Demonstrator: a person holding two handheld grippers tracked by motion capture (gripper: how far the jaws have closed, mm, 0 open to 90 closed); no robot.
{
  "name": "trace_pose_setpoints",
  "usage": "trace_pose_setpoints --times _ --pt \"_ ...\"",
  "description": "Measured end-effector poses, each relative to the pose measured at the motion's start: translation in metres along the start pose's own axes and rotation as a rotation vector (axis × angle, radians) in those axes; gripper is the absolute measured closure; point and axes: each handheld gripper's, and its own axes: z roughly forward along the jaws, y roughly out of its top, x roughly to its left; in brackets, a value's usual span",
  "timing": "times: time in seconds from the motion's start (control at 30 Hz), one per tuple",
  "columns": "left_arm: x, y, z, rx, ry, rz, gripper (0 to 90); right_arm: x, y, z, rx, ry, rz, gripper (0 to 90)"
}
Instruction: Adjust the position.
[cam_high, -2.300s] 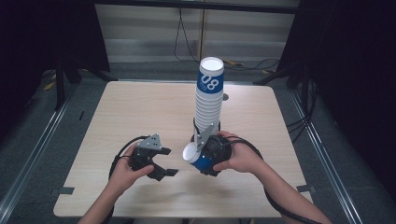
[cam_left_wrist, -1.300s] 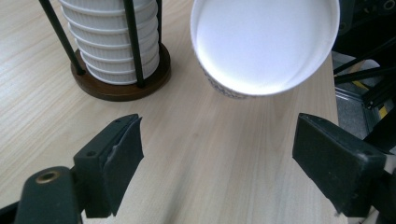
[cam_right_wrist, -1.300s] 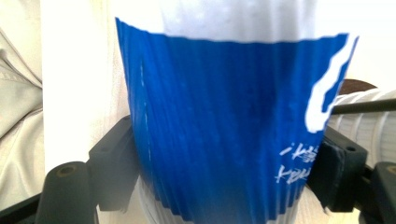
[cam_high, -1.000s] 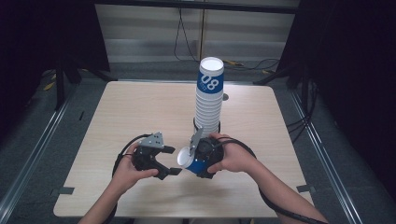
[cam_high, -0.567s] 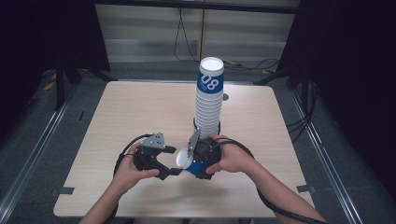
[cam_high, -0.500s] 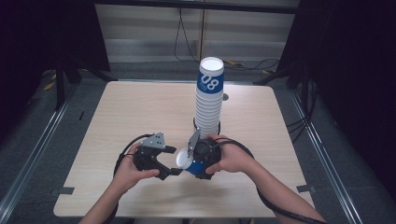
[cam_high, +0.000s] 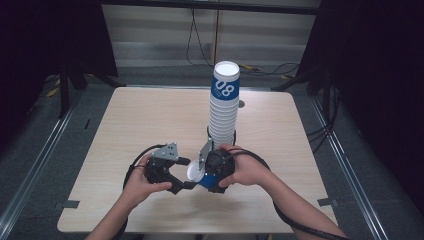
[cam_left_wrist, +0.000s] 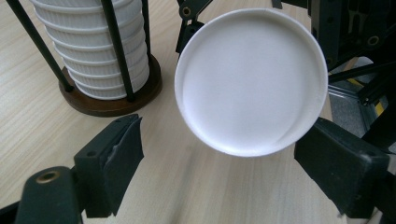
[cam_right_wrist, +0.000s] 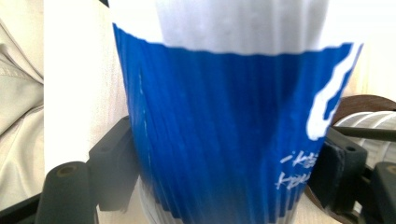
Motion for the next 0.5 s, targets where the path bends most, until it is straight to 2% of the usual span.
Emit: trace_pose_setpoints --times 0.23,0.4,0.5 --pt "-0.0006 0.0001 -0.0002 -0.01 0.005 -0.011 15.4 -0.0002 0.0003 -0.0016 0.001 -0.007 0.003 21.7" --pt "-0.0005 0.0009 -0.0001 -0.004 0.005 0.01 15.5 0.0004 0.0008 -0.0007 0.001 -0.004 0.003 21.7" --pt "-0.0016 0.001 0.0007 -0.012 -0.007 -0.007 15.6 0.0004 0.0007 0.0002 0.006 0.0 0.008 21.7"
